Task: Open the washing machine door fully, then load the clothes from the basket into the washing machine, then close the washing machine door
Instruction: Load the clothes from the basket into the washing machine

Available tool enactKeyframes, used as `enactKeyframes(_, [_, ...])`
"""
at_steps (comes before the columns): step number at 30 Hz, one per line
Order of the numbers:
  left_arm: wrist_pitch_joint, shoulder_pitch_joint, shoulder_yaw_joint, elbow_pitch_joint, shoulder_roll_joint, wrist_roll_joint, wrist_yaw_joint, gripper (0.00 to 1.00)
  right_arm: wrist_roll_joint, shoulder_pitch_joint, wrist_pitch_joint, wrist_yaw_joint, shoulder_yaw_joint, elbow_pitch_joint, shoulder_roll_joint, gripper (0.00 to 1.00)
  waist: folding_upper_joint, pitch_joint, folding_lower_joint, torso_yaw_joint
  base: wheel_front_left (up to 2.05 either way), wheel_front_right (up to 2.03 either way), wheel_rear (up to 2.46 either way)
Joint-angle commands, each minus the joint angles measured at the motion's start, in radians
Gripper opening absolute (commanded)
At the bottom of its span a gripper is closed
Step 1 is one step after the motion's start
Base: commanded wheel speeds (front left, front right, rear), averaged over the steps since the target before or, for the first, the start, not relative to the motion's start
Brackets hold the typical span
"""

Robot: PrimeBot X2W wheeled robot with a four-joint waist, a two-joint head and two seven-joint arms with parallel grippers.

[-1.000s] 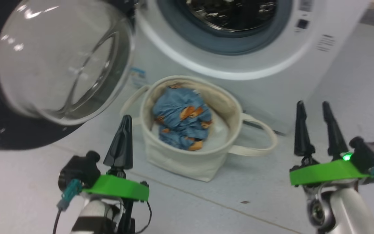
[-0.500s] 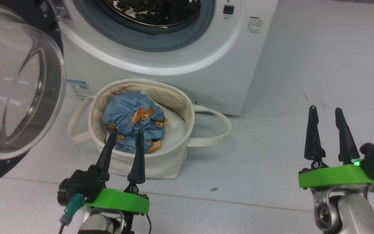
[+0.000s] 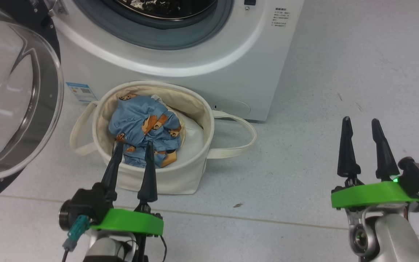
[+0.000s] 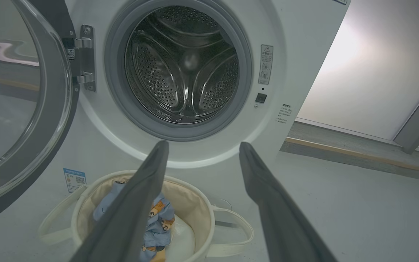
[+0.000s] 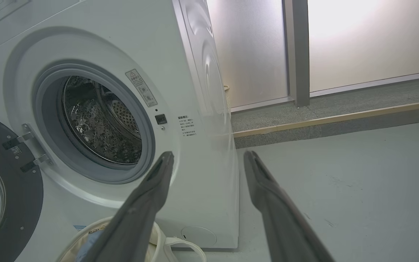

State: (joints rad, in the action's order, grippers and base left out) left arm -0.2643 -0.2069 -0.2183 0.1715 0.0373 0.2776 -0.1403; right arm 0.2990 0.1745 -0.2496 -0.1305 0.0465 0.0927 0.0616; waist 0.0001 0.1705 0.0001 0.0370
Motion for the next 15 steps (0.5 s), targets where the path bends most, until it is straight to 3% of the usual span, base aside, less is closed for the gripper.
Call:
enactKeyframes(1, [0.003,-0.031,0.022,-0.033,0.013,0.010,0.006,1.00,-0.007,0.035,-0.012,0.000,0.027,-0.026,-0.011,1.00,-0.0001,-0.003,-0.0001,0.003,0.00,0.00,0.00])
enactKeyframes(8, [0.003,-0.026,0.014,-0.039,0.013,0.005,0.026,1.00,0.001,0.031,-0.012,0.000,0.036,-0.017,-0.011,1.00,-0.0001,-0.012,-0.0001,0.015,0.18,-0.54,0.36])
enactKeyframes(15, [0.003,-0.023,0.003,-0.056,0.013,-0.008,0.028,1.00,0.005,0.031,-0.012,0.000,0.038,-0.012,-0.011,1.00,-0.0001,-0.014,-0.0001,0.021,1.08,-1.69,0.61])
